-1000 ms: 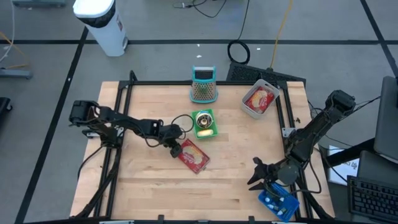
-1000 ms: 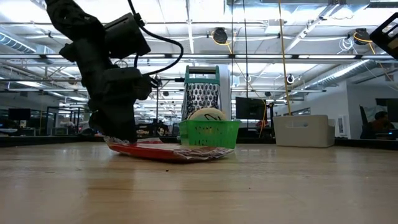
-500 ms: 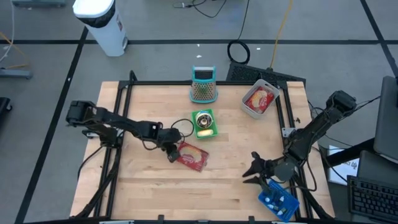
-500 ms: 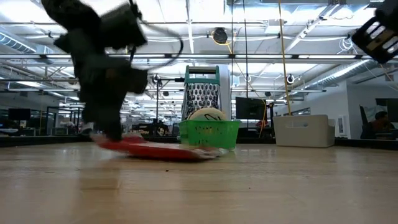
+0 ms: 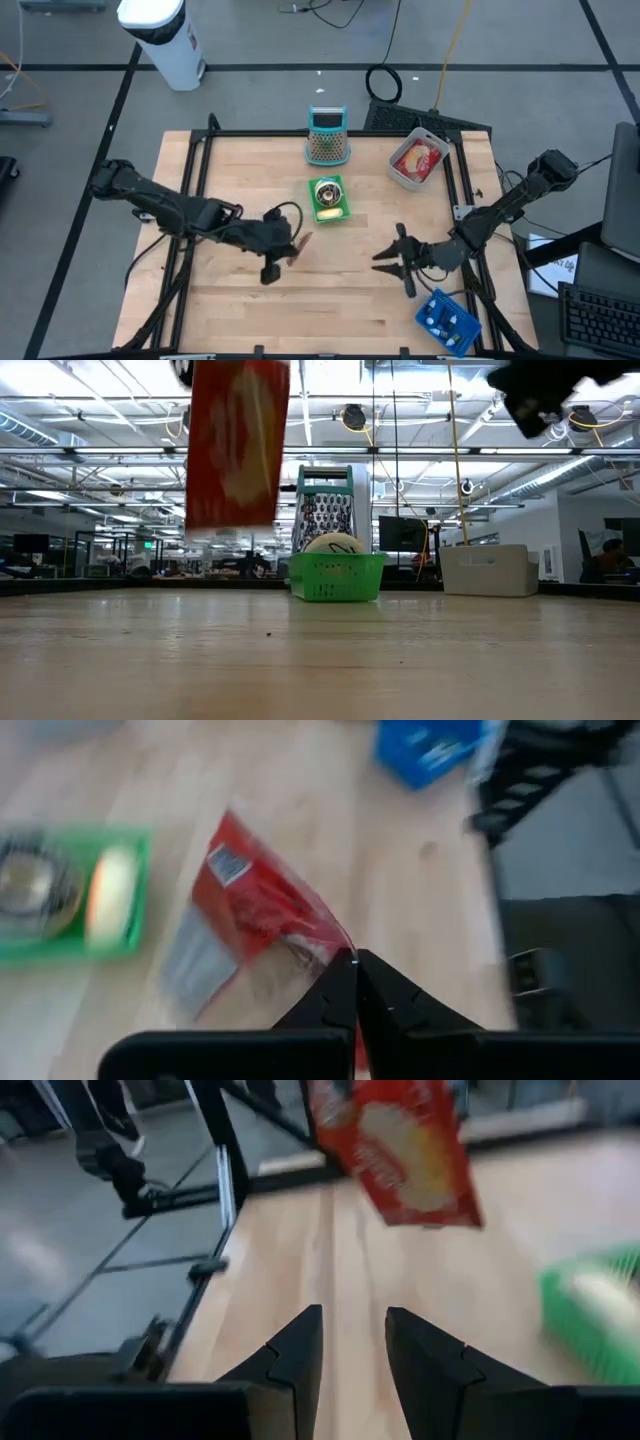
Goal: Pick & Place Food Item
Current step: Put the red popcorn bag into the gray bin
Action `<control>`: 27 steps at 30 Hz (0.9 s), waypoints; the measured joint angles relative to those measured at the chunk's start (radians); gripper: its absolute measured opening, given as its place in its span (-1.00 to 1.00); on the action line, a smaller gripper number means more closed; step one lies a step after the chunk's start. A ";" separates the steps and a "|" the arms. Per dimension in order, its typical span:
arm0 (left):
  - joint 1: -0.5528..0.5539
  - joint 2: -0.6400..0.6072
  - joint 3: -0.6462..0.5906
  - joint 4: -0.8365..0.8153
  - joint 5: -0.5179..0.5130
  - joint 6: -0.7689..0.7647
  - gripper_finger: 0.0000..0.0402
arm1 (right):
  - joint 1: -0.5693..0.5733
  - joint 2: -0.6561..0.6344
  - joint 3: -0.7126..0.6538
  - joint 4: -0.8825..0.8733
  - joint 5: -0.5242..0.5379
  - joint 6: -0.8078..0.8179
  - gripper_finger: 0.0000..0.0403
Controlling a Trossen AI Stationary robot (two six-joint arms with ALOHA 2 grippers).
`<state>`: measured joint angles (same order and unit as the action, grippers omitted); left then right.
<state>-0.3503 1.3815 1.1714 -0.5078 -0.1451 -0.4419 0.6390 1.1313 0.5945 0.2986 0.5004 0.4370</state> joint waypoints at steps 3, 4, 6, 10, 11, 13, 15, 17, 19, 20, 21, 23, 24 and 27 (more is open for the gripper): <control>-0.034 0.016 0.069 -0.001 -0.011 0.072 -1.00 | -0.043 0.029 0.000 0.148 -0.026 -0.180 -0.49; -0.040 0.025 0.084 -0.009 -0.014 0.084 -1.00 | -0.058 0.045 0.000 0.205 -0.052 -0.243 -0.49; -0.045 0.039 0.108 -0.005 -0.012 0.095 -1.00 | -0.087 0.082 0.000 0.317 -0.110 -0.354 -0.45; -0.049 0.061 0.127 -0.014 0.013 0.101 -1.00 | -0.152 0.165 0.000 0.526 -0.176 -0.489 -0.28; -0.049 0.067 0.127 -0.017 0.021 0.102 -1.00 | -0.174 0.184 0.000 0.566 -0.193 -0.512 -0.22; -0.049 0.081 0.127 -0.008 0.039 0.103 -1.00 | -0.227 0.219 0.001 0.615 -0.245 -0.514 -0.11; -0.049 0.088 0.127 -0.009 0.041 0.103 -1.00 | -0.285 0.256 0.008 0.647 -0.329 -0.432 0.00; -0.048 0.095 0.127 -0.007 0.041 0.102 -1.00 | -0.340 0.302 0.036 0.666 -0.437 -0.318 0.09; -0.042 0.099 0.127 -0.009 0.043 0.109 -1.00 | -0.374 0.349 0.072 0.670 -0.513 -0.256 0.15; -0.042 0.099 0.127 -0.012 0.045 0.111 -1.00 | -0.382 0.375 0.093 0.670 -0.533 -0.244 0.18; -0.040 0.099 0.126 -0.010 0.047 0.116 -1.00 | -0.386 0.399 0.112 0.670 -0.546 -0.243 0.20; -0.034 0.098 0.127 -0.003 0.048 0.119 -1.00 | -0.391 0.436 0.150 0.667 -0.557 -0.255 0.22; -0.032 0.098 0.127 -0.004 0.049 0.119 -1.00 | -0.391 0.452 0.167 0.667 -0.558 -0.269 0.23; -0.031 0.098 0.127 -0.006 0.053 0.119 -1.00 | -0.391 0.482 0.212 0.670 -0.565 -0.331 0.23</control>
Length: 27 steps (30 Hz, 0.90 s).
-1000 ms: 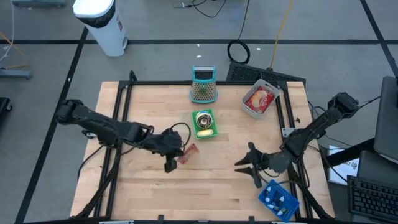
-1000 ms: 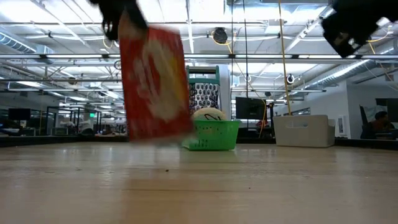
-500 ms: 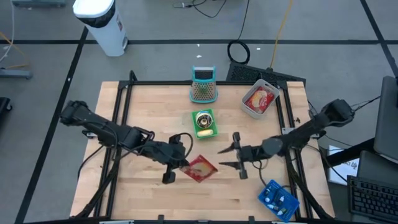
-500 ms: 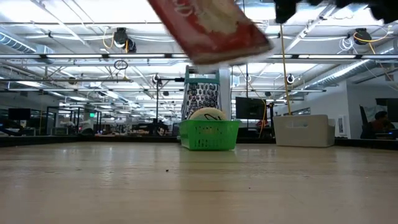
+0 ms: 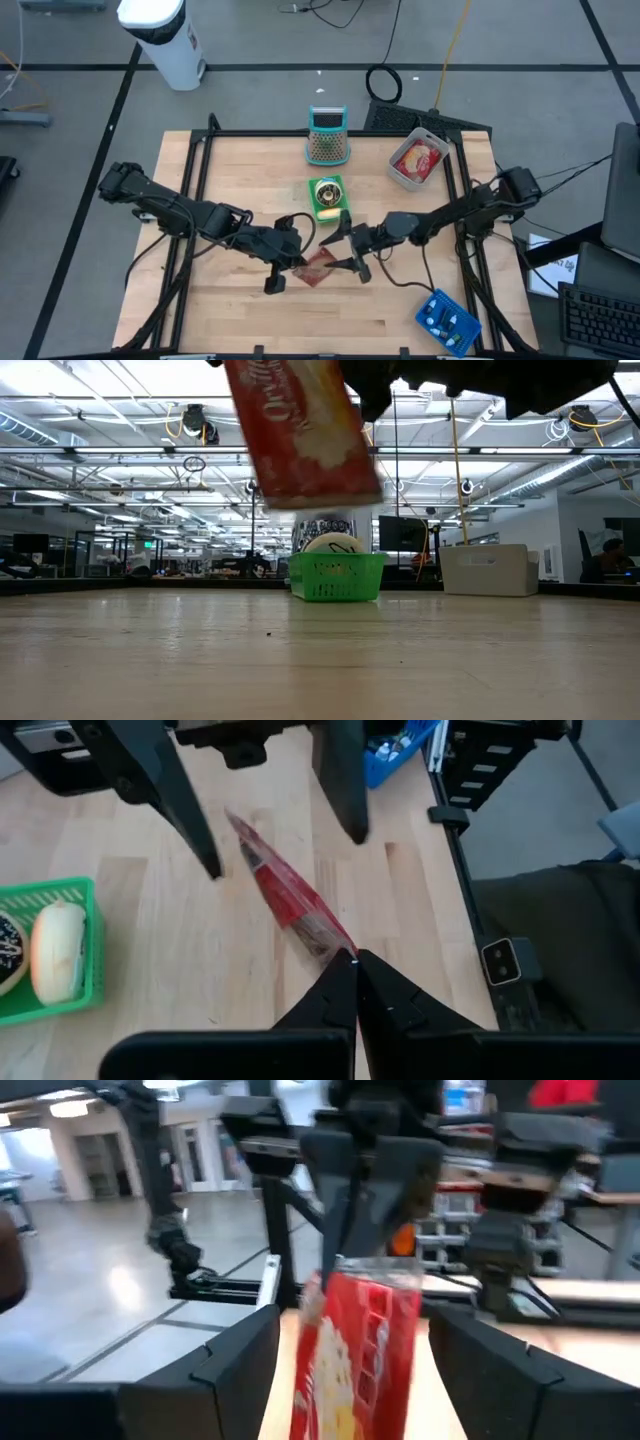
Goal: Pick & Place Food Item
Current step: Put the red popcorn bag into the gray bin
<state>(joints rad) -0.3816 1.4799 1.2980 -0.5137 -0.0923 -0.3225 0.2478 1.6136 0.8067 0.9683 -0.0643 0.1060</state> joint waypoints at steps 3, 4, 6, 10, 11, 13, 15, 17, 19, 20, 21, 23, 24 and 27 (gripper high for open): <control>0.000 0.000 0.000 0.005 0.013 0.000 -1.00 | -0.005 0.018 0.032 -0.001 -0.051 -0.028 0.21; 0.000 0.000 0.000 0.004 0.014 0.000 -1.00 | -0.007 0.023 0.041 -0.003 -0.069 -0.030 0.19; 0.000 0.000 0.000 0.010 0.014 0.001 -1.00 | -0.012 0.034 0.053 -0.016 -0.099 -0.031 0.17; 0.000 0.000 0.000 0.020 0.017 0.015 -1.00 | -0.014 0.066 0.082 -0.031 -0.123 -0.016 0.07; 0.000 0.000 0.000 0.020 0.017 0.014 -1.00 | -0.014 0.072 0.088 -0.037 -0.123 -0.016 0.03; 0.001 0.000 0.000 0.021 0.017 0.015 -1.00 | -0.014 0.073 0.090 -0.044 -0.124 -0.018 -0.07; 0.001 0.000 0.000 0.021 0.017 0.014 -1.00 | -0.014 0.072 0.090 -0.041 -0.124 -0.026 -0.22; 0.001 0.000 0.000 0.021 0.016 0.014 -1.00 | -0.014 0.072 0.090 -0.040 -0.130 -0.042 -0.40; 0.000 0.000 0.000 0.021 0.016 0.014 -1.00 | -0.014 0.068 0.090 -0.036 -0.176 -0.063 -0.60; 0.000 0.000 0.000 0.022 0.016 0.014 -1.00 | -0.014 0.067 0.090 -0.031 -0.202 -0.072 -0.72; 0.000 0.000 0.000 0.024 0.016 0.015 -1.00 | -0.014 0.066 0.091 -0.028 -0.220 -0.084 -0.84; 0.000 0.000 0.000 0.028 0.017 0.024 -1.00 | -0.014 0.065 0.091 -0.035 -0.236 -0.105 -0.95; 0.000 0.000 0.000 0.025 0.017 0.029 -1.00 | -0.015 0.066 0.091 -0.037 -0.242 -0.109 -0.96; 0.000 0.000 0.000 0.038 0.010 0.038 -0.98 | -0.007 0.065 0.091 -0.040 -0.243 -0.119 -0.99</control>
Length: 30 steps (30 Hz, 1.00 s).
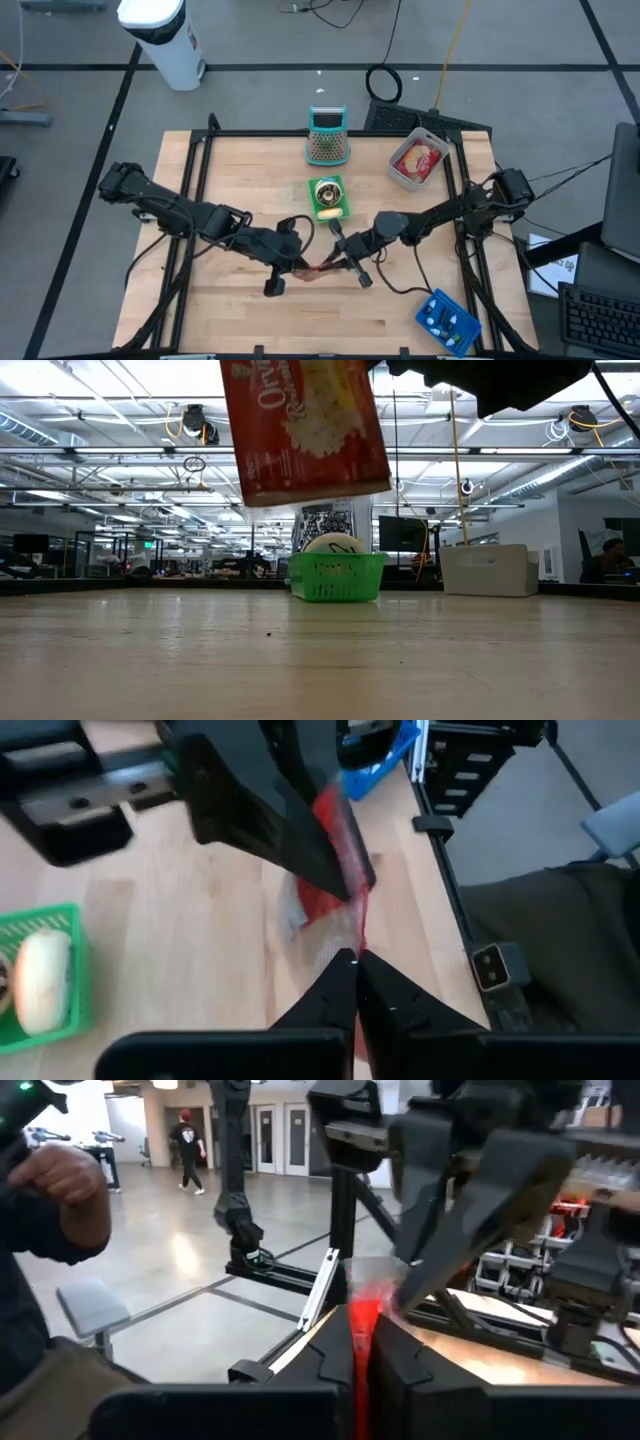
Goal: Pick & Place Food Item
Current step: Put the red popcorn bag into the gray bin
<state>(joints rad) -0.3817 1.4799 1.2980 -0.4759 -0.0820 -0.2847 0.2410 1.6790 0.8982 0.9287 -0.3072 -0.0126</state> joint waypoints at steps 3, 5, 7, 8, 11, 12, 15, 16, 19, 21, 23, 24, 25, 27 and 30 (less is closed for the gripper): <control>-0.001 0.000 0.000 0.022 -0.064 0.029 -0.90 | 0.002 -0.001 0.000 -0.010 -0.008 0.002 -0.99; 0.001 -0.018 -0.001 0.029 -0.109 0.053 -0.82 | 0.002 -0.002 0.000 -0.035 -0.010 0.007 -1.00; 0.005 -0.055 -0.001 0.037 -0.143 0.075 -0.75 | 0.003 -0.007 -0.002 -0.083 -0.014 0.013 -1.00; 0.005 -0.076 0.000 0.040 -0.171 0.085 -0.72 | 0.004 -0.009 -0.002 -0.102 -0.014 0.020 -1.00; -0.007 -0.135 0.000 0.036 -0.246 0.122 -0.66 | 0.004 -0.021 -0.006 -0.121 -0.011 0.031 -1.00; -0.010 -0.151 -0.004 0.037 -0.266 0.138 -0.65 | 0.004 -0.029 -0.013 -0.120 -0.003 0.031 -1.00; -0.013 -0.199 -0.029 0.041 -0.316 0.192 -0.64 | 0.003 -0.066 -0.039 -0.122 0.042 0.027 -1.00; -0.013 -0.215 -0.046 0.045 -0.331 0.198 -0.63 | 0.003 -0.091 -0.055 -0.126 0.059 0.027 -1.00; -0.002 -0.279 -0.129 0.090 -0.351 0.201 -0.63 | -0.003 -0.180 -0.111 -0.133 0.124 0.026 -1.00; 0.009 -0.329 -0.202 0.128 -0.354 0.204 -0.63 | -0.005 -0.261 -0.165 -0.180 0.191 0.020 -1.00; 0.019 -0.391 -0.287 0.157 -0.366 0.210 -0.63 | -0.010 -0.341 -0.216 -0.216 0.295 0.003 -1.00; 0.025 -0.424 -0.333 0.176 -0.374 0.212 -0.63 | -0.012 -0.386 -0.245 -0.228 0.347 -0.003 -1.00; 0.031 -0.458 -0.377 0.206 -0.380 0.212 -0.63 | -0.016 -0.434 -0.273 -0.237 0.402 -0.008 -1.00; 0.041 -0.529 -0.458 0.275 -0.384 0.222 -0.63 | -0.029 -0.523 -0.331 -0.230 0.501 -0.016 -1.00; 0.053 -0.633 -0.565 0.364 -0.386 0.238 -0.63 | -0.056 -0.656 -0.418 -0.233 0.667 -0.056 -1.00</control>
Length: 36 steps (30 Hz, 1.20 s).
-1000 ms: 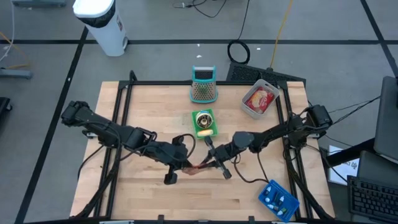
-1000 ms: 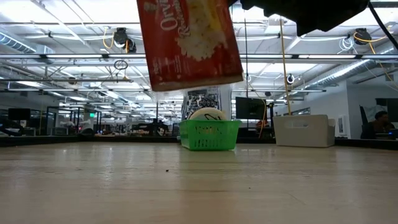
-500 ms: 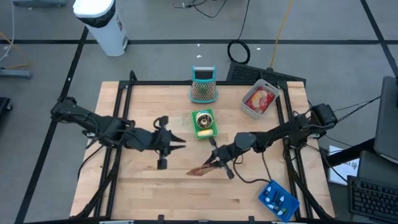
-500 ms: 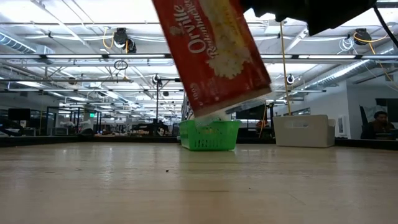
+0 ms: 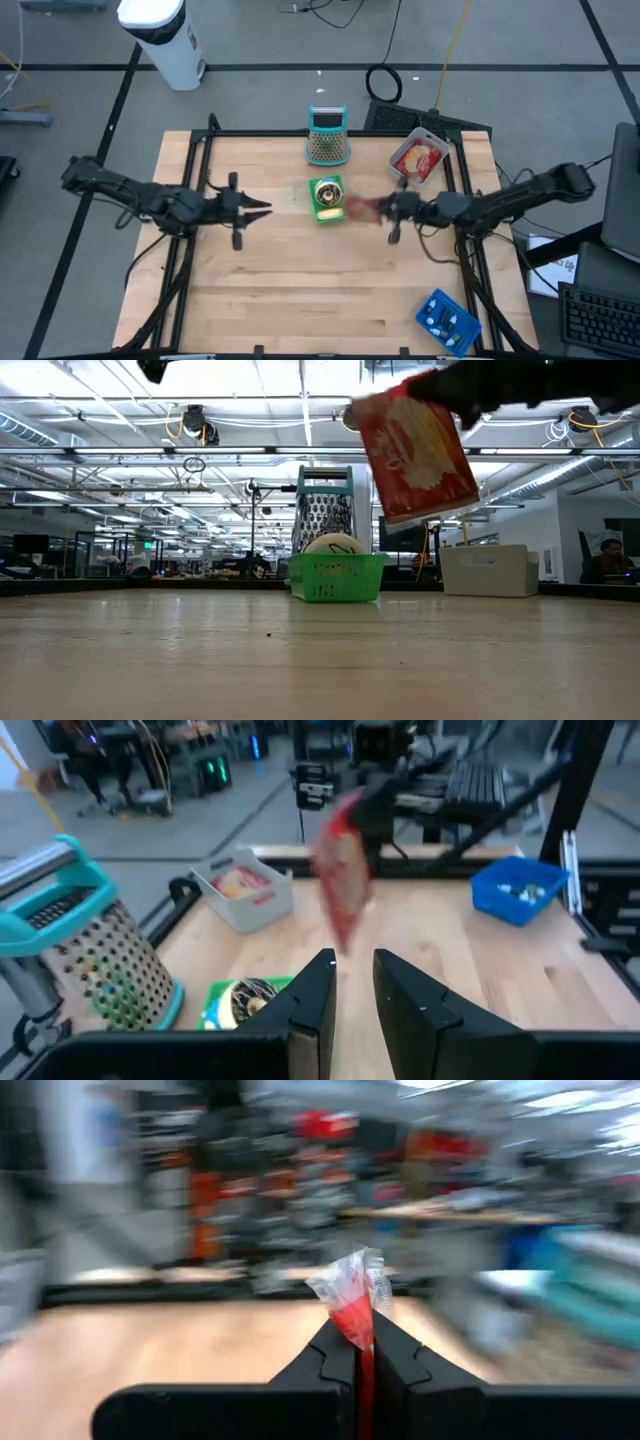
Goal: Pick & Place Food Item
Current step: Put the red popcorn bag into the gray bin
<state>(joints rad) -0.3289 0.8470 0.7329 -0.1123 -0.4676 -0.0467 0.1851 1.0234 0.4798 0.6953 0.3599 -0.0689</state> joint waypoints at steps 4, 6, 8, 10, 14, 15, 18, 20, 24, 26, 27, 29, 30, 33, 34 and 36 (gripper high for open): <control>0.014 -0.109 -0.103 0.077 -0.001 0.030 -0.63 | -0.062 -0.160 -0.108 0.045 0.193 -0.098 -1.00; 0.020 -0.143 -0.141 0.095 -0.005 0.039 -0.63 | -0.103 -0.221 -0.155 0.103 0.235 -0.157 -1.00; 0.028 -0.163 -0.171 0.117 -0.006 0.042 -0.63 | -0.149 -0.275 -0.192 0.151 0.271 -0.236 -1.00; 0.036 -0.173 -0.190 0.114 -0.006 0.043 -0.63 | -0.207 -0.313 -0.216 0.174 0.307 -0.298 -1.00; 0.043 -0.168 -0.205 0.115 -0.006 0.041 -0.63 | -0.325 -0.350 -0.251 0.169 0.322 -0.315 -1.00; 0.042 -0.163 -0.205 0.115 -0.006 0.042 -0.63 | -0.353 -0.351 -0.261 0.170 0.319 -0.315 -1.00; 0.042 -0.160 -0.206 0.114 -0.004 0.042 -0.63 | -0.436 -0.346 -0.290 0.167 0.312 -0.317 -1.00; 0.042 -0.161 -0.206 0.115 -0.004 0.042 -0.63 | -0.493 -0.342 -0.309 0.166 0.269 -0.313 -1.00; 0.042 -0.160 -0.206 0.116 -0.004 0.042 -0.63 | -0.599 -0.327 -0.332 0.166 0.172 -0.289 -1.00; 0.042 -0.160 -0.206 0.116 -0.004 0.042 -0.63 | -0.645 -0.320 -0.337 0.163 0.140 -0.249 -1.00; 0.042 -0.160 -0.206 0.116 -0.004 0.042 -0.63 | -0.664 -0.315 -0.339 0.155 0.122 -0.232 -1.00; 0.042 -0.160 -0.206 0.116 -0.004 0.042 -0.63 | -0.696 -0.307 -0.346 0.135 0.082 -0.204 -1.00; 0.041 -0.160 -0.206 0.116 -0.004 0.043 -0.63 | -0.707 -0.302 -0.351 0.132 0.073 -0.188 -1.00; 0.041 -0.160 -0.206 0.116 -0.004 0.042 -0.63 | -0.730 -0.290 -0.365 0.136 0.049 -0.129 -1.00; 0.041 -0.160 -0.206 0.116 -0.004 0.042 -0.63 | -0.734 -0.288 -0.369 0.137 0.047 -0.112 -1.00; 0.041 -0.160 -0.206 0.116 -0.004 0.042 -0.63 | -0.736 -0.287 -0.379 0.138 0.029 -0.075 -1.00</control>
<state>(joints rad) -0.2874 0.6868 0.5270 0.0036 -0.4713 -0.0043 -0.5507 0.7361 0.1005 0.8334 0.3889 -0.1442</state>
